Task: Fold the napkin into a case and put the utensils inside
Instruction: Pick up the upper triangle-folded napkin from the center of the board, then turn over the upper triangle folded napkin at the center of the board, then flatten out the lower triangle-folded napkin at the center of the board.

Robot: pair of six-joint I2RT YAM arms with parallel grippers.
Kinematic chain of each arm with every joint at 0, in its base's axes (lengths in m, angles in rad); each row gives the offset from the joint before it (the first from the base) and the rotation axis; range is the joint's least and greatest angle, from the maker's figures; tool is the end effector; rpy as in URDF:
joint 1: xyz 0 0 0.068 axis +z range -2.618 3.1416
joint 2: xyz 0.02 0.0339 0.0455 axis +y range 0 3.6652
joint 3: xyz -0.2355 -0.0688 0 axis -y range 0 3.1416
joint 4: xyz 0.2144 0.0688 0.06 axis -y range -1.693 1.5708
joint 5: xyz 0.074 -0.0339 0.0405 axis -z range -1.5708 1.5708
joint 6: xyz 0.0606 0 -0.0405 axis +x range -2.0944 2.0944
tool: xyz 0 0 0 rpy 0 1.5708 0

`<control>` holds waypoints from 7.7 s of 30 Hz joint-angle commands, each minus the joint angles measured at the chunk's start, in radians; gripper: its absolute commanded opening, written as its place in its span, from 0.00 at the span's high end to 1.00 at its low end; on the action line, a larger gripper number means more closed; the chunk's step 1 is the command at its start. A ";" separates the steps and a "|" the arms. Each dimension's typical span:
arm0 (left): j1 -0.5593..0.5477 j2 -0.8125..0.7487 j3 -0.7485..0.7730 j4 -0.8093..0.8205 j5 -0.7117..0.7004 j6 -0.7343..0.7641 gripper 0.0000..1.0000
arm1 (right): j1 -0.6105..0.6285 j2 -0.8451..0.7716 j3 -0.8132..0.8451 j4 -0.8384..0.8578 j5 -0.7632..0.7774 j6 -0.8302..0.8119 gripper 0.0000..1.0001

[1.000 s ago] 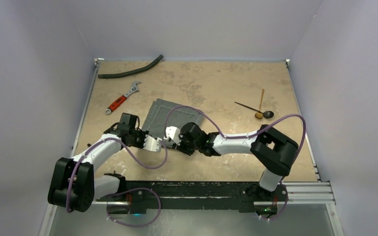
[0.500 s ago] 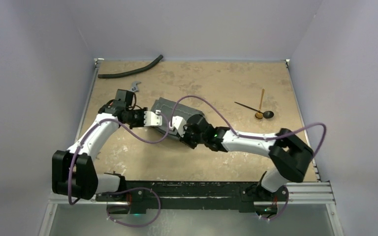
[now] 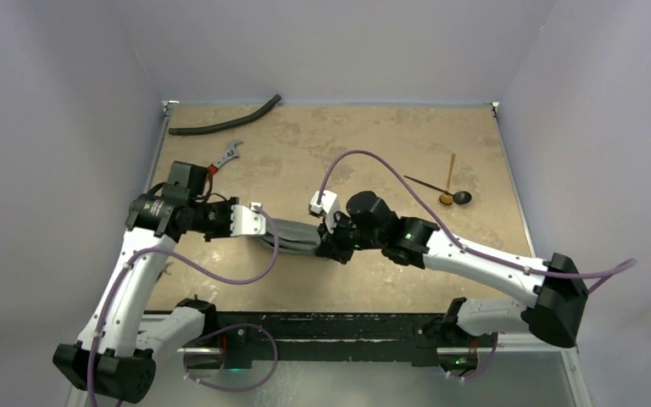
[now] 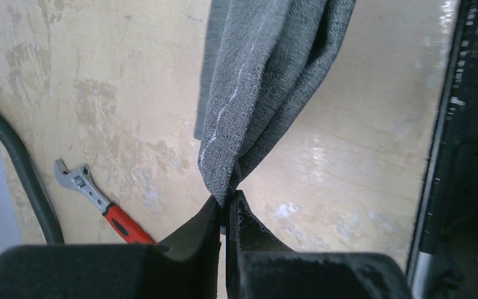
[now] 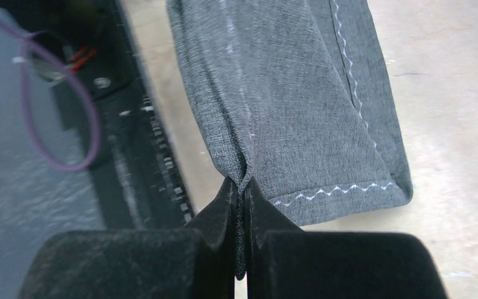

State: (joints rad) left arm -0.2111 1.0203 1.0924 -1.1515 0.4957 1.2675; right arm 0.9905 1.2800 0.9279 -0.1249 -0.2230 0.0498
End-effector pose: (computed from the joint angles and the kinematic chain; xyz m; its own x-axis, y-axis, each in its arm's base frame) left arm 0.1567 -0.0631 0.2773 0.1279 0.8311 -0.5412 0.9433 0.0665 0.3251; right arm 0.1492 0.2521 0.2604 -0.2974 -0.3650 -0.8822 -0.9096 0.3890 0.1456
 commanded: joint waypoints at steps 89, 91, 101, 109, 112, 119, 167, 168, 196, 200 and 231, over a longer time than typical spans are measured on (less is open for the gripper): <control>-0.044 1.057 0.613 0.355 -0.274 -0.890 0.48 | -0.509 0.548 0.204 0.186 -0.167 0.252 0.39; -0.042 1.071 0.609 0.362 -0.284 -0.885 0.50 | -0.510 0.563 0.213 0.175 -0.167 0.237 0.43; -0.032 1.129 0.607 0.397 -0.317 -0.892 0.55 | -0.513 0.592 0.216 0.144 -0.150 0.198 0.71; -0.031 1.154 0.627 0.414 -0.248 -0.923 0.73 | -0.522 0.591 0.208 0.132 -0.095 0.173 0.77; -0.031 1.151 0.634 0.423 -0.219 -0.934 0.88 | -0.530 0.578 0.214 0.127 -0.079 0.168 0.79; -0.033 1.127 0.657 0.435 -0.178 -0.958 1.00 | -0.542 0.587 0.320 0.095 -0.166 0.149 0.70; -0.047 1.098 0.693 0.476 -0.113 -1.023 1.00 | -0.506 1.228 0.865 0.369 -0.561 0.534 1.00; -0.050 1.106 0.699 0.483 -0.110 -1.030 1.00 | -0.506 1.226 0.857 0.380 -0.567 0.535 1.00; -0.081 1.150 0.721 0.540 -0.232 -1.140 0.49 | -0.663 0.773 0.498 0.434 -0.420 0.501 0.53; -0.077 1.144 0.789 0.483 -0.190 -1.157 0.13 | -0.668 0.608 0.275 0.476 -0.367 0.482 0.68; -0.158 1.159 0.632 0.523 -0.185 -1.102 0.02 | -0.640 0.603 -0.136 0.622 -0.417 0.556 0.92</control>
State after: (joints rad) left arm -0.3840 2.1307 1.6955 -0.7002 0.4122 0.1680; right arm 0.3767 1.8969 0.8200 0.4858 -0.6571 0.6178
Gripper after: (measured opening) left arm 0.982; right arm 0.098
